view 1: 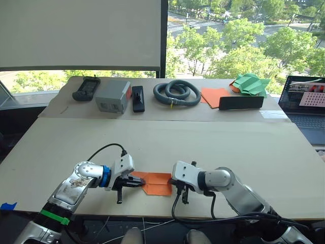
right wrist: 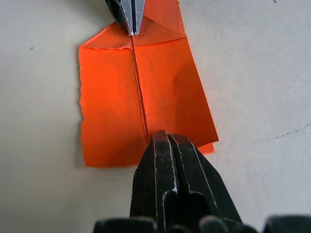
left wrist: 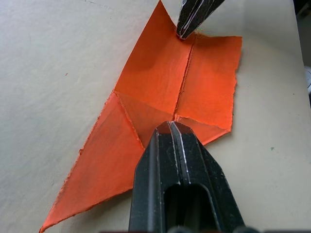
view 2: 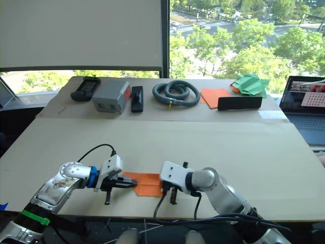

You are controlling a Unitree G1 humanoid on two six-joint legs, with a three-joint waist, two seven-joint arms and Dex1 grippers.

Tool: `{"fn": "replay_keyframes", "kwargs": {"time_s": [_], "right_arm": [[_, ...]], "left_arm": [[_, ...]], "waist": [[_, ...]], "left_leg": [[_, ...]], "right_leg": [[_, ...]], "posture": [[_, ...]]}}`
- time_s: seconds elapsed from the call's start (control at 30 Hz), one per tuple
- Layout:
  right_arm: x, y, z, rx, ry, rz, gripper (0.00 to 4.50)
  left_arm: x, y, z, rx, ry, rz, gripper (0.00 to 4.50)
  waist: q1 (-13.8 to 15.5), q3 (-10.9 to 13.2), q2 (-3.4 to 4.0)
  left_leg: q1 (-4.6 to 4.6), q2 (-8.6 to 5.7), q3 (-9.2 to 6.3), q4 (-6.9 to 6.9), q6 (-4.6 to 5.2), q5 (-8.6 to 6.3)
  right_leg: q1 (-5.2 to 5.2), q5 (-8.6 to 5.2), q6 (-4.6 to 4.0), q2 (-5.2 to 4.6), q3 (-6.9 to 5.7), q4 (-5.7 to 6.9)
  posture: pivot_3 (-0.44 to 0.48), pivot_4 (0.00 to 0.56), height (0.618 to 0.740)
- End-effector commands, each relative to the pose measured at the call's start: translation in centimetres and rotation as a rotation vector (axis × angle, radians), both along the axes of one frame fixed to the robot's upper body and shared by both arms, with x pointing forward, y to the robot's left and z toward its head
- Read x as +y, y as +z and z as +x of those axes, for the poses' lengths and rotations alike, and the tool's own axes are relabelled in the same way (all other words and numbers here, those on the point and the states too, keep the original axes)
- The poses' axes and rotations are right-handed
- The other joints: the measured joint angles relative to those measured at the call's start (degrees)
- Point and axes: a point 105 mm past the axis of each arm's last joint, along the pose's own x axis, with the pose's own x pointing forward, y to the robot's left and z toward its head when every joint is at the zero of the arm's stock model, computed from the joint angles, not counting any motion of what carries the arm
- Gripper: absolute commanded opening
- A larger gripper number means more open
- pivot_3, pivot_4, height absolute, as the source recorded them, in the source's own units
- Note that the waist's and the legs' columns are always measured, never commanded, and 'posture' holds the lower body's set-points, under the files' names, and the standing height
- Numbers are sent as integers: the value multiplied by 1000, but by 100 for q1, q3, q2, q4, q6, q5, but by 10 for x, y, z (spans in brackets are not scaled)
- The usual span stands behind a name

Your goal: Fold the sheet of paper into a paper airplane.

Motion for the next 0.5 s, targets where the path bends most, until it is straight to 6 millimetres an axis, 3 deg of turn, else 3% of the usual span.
{"fn": "replay_keyframes", "kwargs": {"time_s": [0.03,0.17,0.37,0.5], "right_arm": [[-43,-41,-9,154,-132,-167,26],[-31,-16,-4,80,-117,-72,26],[8,42,-5,-36,-14,226,26],[22,47,-1,-38,7,264,26]], "left_arm": [[11,-17,-3,46,19,75,0],[10,-17,-3,41,15,71,0],[4,-12,-1,24,2,49,0],[-2,-7,0,9,-19,38,0]], "waist": [[1,-2,-6],[1,1,-11],[-17,30,-11],[-21,42,-1]], "left_leg": [[2,-1,0,0,-1,-1],[2,-5,0,0,-4,-3],[-7,-6,0,-1,-4,-3],[-17,-6,-2,-1,-3,-2]], "right_leg": [[3,-1,1,-2,-1,-2],[5,-4,5,-9,-1,-9],[-1,-6,8,-9,-2,-11],[-14,-6,8,-5,-1,-6]], "posture": [[0,150,704],[0,150,704],[0,150,704],[0,150,704]]}}
